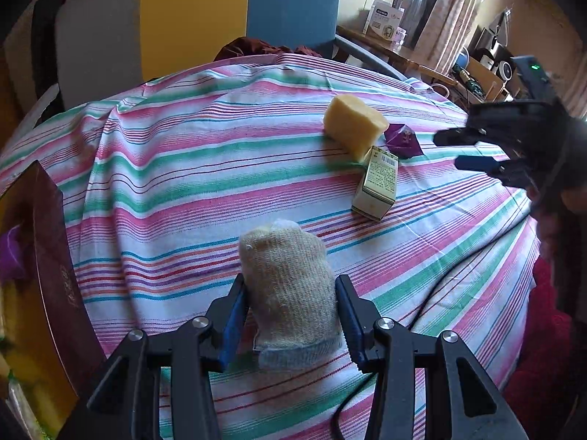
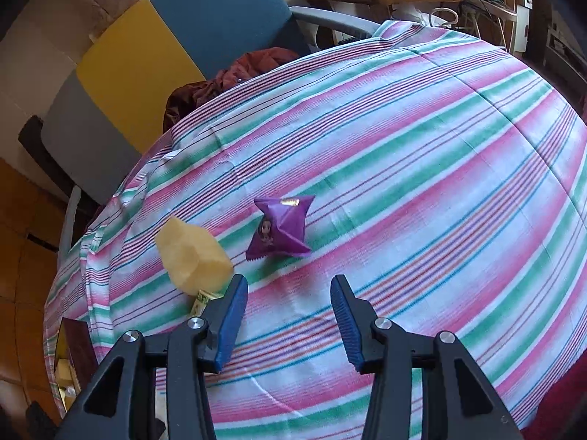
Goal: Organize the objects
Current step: 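Grasp the purple wrapped packet with the right tool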
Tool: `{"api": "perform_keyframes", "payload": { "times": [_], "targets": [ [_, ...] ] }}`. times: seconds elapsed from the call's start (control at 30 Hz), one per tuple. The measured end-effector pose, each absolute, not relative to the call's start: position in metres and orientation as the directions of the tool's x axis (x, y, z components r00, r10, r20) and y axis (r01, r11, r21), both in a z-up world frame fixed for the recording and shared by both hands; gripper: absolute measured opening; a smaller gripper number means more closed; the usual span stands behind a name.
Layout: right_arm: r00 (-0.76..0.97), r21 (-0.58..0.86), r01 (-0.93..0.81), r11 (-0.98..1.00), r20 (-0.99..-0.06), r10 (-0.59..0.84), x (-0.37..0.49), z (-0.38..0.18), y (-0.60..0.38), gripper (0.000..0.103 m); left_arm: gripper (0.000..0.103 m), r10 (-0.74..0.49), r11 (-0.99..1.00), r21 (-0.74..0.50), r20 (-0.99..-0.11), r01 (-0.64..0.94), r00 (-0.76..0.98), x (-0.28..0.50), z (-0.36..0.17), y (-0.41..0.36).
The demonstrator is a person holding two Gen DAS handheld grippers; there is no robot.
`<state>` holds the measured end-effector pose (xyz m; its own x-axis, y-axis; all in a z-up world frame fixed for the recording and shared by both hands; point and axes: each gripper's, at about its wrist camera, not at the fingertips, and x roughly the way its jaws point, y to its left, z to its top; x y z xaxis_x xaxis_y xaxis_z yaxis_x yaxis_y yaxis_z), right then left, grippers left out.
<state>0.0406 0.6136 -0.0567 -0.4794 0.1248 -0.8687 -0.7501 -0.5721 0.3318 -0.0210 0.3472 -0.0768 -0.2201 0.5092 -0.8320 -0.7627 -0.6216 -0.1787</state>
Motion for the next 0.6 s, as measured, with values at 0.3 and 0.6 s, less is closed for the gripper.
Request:
{"api": "perform_keyframes", "payload": {
  "times": [0.3, 0.6],
  "targets": [
    [-0.384, 0.249, -0.782, -0.571, -0.915, 0.126, -0.006, -0.083, 0.639, 0.049, 0.048, 0.523, -0.625, -0.217, -0.829, -0.750, -0.197, -0.025, -0.078, 0.343],
    [-0.347, 0.176, -0.729, -0.661, -0.928, 0.136, -0.005, -0.090, 0.631, 0.031, 0.048, 0.534, -0.627, -0.245, -0.827, -0.739, -0.179, -0.026, -0.083, 0.343]
  ]
}}
